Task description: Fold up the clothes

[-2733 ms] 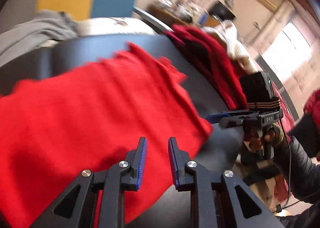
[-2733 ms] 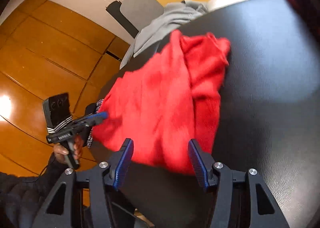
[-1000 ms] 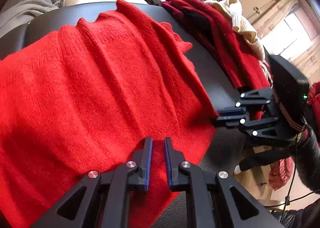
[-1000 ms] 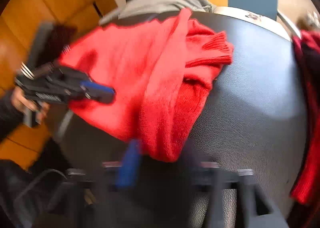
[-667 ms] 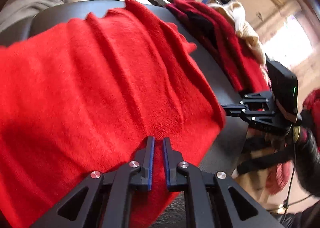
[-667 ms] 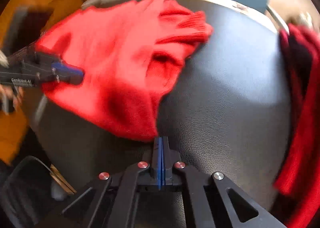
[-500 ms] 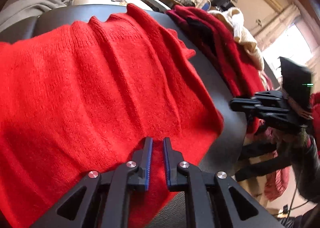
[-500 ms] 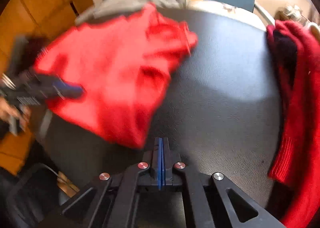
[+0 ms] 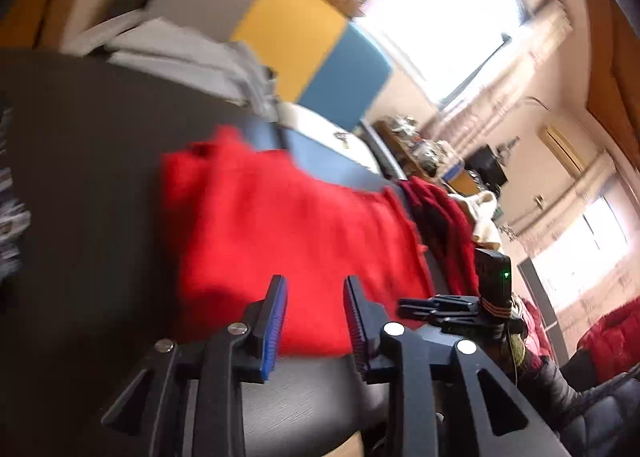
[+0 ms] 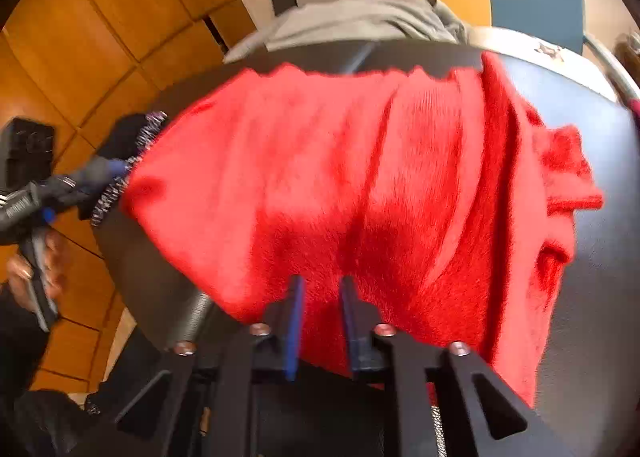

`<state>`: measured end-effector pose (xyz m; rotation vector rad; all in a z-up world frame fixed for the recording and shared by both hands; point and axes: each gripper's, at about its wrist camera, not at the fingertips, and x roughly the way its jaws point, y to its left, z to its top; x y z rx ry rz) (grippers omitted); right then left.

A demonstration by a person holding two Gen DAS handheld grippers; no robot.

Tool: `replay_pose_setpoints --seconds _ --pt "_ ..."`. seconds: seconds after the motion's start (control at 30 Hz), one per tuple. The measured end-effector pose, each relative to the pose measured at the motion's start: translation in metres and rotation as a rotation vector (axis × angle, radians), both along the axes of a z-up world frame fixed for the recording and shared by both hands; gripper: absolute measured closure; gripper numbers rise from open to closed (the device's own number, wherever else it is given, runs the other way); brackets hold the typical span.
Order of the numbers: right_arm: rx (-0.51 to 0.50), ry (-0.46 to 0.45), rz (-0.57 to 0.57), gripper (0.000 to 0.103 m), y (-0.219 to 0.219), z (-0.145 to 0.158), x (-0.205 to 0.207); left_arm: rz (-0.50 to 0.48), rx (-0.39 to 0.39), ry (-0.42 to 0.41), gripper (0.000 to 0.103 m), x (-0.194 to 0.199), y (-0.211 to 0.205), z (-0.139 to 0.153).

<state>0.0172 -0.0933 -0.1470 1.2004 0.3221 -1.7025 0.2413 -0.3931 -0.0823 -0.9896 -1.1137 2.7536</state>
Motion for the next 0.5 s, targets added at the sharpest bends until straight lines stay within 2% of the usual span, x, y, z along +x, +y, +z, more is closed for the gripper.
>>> replay_pose_setpoints --seconds 0.13,0.23,0.3,0.5 --pt "0.021 -0.038 -0.017 0.072 0.002 -0.01 -0.008 -0.035 0.121 0.005 0.069 0.016 -0.046 -0.024" --pt "0.011 -0.082 -0.041 0.072 0.007 -0.012 -0.012 -0.083 0.178 0.037 0.065 0.004 -0.066 -0.036" --pt "0.011 -0.091 -0.045 0.072 0.009 -0.013 -0.014 -0.14 0.232 0.07 0.058 -0.012 -0.073 -0.042" --pt "0.049 -0.098 -0.069 0.072 -0.008 -0.014 -0.019 -0.31 0.347 0.063 0.057 -0.055 -0.084 -0.065"
